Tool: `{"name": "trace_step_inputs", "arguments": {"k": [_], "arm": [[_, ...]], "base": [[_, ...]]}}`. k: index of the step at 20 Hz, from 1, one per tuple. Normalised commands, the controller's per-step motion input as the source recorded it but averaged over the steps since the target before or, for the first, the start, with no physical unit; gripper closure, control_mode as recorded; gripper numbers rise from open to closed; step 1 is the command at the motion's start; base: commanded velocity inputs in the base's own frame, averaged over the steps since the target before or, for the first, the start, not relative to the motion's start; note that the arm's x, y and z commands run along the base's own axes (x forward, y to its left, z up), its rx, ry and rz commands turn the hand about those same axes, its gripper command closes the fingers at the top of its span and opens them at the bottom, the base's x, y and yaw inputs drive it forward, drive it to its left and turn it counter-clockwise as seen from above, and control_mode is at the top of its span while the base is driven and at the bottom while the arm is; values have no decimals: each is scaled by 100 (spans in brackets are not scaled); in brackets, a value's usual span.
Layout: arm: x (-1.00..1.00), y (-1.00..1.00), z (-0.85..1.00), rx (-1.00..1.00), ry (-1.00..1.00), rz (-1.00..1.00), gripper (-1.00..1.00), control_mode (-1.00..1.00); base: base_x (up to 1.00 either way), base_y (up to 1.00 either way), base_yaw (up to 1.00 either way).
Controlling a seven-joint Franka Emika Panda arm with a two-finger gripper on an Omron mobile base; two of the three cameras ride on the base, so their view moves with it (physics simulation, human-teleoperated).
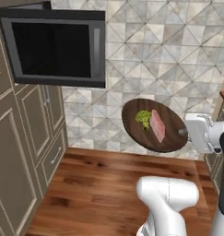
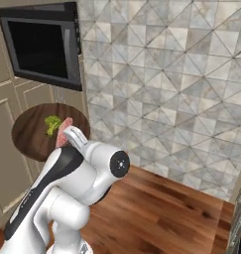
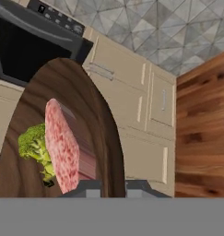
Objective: Place the bowl containing the steak and broccoli in the microwave. Close the microwave door and press the start button to microwave the meal.
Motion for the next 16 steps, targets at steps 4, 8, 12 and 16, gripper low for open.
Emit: {"name": "trace_step_inputs", "arguments": {"k": [4,8,12,16], "arm": [[0,0,0,0,0,0,100,100],[0,0,0,0,0,0,100,100],[0,0,0,0,0,0,100,100],[0,0,0,0,0,0,100,100]], "base": [[66,-45,-11],[63,-49,-2],[61,-56,0],[50,-49,0]]}}
